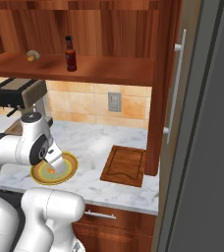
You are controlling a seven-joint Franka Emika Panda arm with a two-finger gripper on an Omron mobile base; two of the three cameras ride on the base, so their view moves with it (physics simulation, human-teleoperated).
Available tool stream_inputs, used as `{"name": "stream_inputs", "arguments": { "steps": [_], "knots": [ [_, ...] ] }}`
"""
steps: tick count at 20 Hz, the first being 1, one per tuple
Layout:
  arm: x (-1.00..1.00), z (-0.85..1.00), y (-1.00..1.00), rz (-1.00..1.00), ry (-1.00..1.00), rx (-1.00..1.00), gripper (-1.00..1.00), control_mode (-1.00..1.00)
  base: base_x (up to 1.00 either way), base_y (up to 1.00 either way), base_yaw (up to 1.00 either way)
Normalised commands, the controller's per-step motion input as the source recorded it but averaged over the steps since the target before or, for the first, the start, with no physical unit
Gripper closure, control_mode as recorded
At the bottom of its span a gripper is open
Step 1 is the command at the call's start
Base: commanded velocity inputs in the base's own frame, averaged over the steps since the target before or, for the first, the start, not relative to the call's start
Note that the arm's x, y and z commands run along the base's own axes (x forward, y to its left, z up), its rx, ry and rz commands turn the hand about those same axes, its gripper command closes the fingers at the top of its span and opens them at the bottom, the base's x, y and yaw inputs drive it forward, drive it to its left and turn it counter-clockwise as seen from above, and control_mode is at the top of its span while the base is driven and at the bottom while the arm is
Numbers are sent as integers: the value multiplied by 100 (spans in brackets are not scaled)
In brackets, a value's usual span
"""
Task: Pick the shrimp from the plate and place it on the cutting board. Then pick the condiment bottle from the cabinet and place it next to the cutting board.
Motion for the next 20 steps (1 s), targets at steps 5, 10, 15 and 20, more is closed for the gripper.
{"name": "stream_inputs", "arguments": {
  "steps": [5, 10, 15, 20],
  "knots": [
    [18, -19, 8, 0, 0, 2, -100, -100, 0, 0, 0],
    [19, -21, 9, 0, 1, 1, -100, -100, 0, 0, 0],
    [20, -22, 7, 0, 0, 0, -100, -100, 0, 0, 0],
    [20, -17, 1, 0, 1, 0, -100, -100, 0, 0, 0]
  ]
}}
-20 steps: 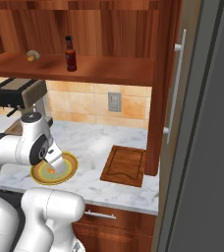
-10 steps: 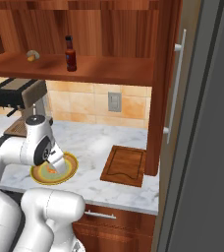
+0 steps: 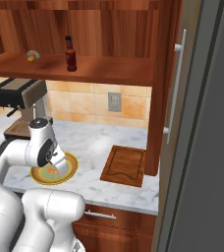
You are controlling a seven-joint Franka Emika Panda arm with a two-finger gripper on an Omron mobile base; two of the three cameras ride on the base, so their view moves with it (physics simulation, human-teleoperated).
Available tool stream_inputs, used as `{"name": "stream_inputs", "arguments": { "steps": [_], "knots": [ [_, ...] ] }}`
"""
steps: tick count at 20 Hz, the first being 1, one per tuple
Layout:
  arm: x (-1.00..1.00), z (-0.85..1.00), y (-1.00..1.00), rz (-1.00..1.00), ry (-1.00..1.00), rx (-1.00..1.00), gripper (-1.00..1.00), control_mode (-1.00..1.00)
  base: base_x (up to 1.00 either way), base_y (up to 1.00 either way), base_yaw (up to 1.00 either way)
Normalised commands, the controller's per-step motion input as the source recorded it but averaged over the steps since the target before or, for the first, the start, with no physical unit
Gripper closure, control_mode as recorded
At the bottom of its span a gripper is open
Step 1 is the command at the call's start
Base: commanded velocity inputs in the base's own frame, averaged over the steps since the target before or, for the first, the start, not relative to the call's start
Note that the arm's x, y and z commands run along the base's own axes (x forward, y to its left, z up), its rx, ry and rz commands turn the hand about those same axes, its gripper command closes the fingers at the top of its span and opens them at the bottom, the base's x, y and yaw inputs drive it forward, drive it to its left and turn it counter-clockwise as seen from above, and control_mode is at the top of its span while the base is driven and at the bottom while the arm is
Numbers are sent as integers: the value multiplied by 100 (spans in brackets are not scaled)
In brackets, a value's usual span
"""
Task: Pick the shrimp from the plate and place it on the cutting board. Then pick the condiment bottle from the cabinet and place it next to the cutting board.
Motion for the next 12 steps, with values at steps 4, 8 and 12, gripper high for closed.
{"name": "stream_inputs", "arguments": {
  "steps": [4, 8, 12],
  "knots": [
    [22, -16, 0, 0, 0, 0, -100, -100, 0, 0, 0],
    [22, -10, 1, 0, 0, 0, -100, -100, 0, 0, 0],
    [20, -13, 3, 0, 0, 0, -100, -100, 0, 0, 0]
  ]
}}
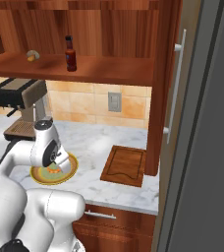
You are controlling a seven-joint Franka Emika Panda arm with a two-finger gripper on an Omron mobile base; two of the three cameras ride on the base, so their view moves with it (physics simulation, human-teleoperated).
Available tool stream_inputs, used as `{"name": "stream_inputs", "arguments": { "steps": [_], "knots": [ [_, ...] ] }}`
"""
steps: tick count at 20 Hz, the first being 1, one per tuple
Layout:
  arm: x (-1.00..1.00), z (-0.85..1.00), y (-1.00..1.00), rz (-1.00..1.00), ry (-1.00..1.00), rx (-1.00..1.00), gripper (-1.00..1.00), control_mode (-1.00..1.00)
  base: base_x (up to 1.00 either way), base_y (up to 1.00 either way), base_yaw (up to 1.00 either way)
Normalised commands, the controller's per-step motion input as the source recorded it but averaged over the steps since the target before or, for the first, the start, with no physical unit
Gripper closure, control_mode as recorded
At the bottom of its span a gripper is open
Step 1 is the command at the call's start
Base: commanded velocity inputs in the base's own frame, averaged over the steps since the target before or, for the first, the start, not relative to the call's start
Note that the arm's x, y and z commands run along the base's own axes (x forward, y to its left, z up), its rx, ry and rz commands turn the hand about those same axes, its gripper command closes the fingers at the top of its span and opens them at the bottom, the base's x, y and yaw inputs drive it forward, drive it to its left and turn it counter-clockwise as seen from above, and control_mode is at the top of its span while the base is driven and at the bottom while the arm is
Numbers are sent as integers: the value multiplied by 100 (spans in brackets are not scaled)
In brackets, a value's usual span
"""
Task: Pick the shrimp from the plate and place it on the cutting board. Then pick the condiment bottle from the cabinet and place it next to the cutting board.
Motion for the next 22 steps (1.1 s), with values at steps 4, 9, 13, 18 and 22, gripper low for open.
{"name": "stream_inputs", "arguments": {
  "steps": [4, 9, 13, 18, 22],
  "knots": [
    [16, -19, 7, 0, 0, 0, -100, -100, 0, 0, 0],
    [7, -20, 7, 0, 1, 0, -100, -100, 0, 0, 0],
    [5, -18, 8, 0, 1, 0, -100, -100, 0, 0, 0],
    [1, -18, 1, 0, 0, 0, -100, -100, 0, 0, 0],
    [3, -11, 0, 0, 0, 0, -100, -100, 0, 0, 0]
  ]
}}
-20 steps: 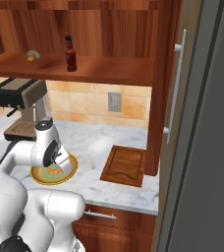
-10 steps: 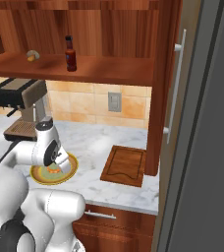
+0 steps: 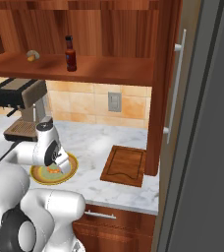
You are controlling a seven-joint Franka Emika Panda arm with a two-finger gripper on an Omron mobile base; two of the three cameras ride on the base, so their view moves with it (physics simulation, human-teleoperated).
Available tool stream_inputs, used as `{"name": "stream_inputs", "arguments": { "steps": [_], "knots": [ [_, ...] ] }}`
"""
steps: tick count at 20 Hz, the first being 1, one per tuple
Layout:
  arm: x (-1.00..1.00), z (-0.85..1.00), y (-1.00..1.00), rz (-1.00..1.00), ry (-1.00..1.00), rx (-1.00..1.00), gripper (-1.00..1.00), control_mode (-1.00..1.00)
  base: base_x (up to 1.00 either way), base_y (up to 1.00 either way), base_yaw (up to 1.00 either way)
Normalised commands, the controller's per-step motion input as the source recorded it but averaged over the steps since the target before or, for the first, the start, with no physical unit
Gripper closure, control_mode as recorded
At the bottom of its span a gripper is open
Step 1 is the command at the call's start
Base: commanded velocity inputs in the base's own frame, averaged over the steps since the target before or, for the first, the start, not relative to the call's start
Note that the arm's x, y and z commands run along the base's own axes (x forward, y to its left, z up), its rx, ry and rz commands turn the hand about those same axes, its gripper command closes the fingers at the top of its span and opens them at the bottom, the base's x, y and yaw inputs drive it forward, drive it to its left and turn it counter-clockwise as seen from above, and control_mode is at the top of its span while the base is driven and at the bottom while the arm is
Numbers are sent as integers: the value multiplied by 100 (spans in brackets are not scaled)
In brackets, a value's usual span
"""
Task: Pick the shrimp from the plate and place it on the cutting board. Then pick the condiment bottle from the cabinet and place it next to the cutting board.
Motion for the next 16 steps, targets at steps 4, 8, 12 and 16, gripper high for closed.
{"name": "stream_inputs", "arguments": {
  "steps": [4, 8, 12, 16],
  "knots": [
    [3, -13, 0, 0, 0, 0, -100, -100, 0, 0, 0],
    [3, -19, 0, 0, 0, 0, -100, -100, 0, 0, 0],
    [4, -23, 0, 0, 0, 0, -100, -100, 0, 0, 0],
    [4, -22, 0, 0, 0, 0, -100, -100, 0, 0, 0]
  ]
}}
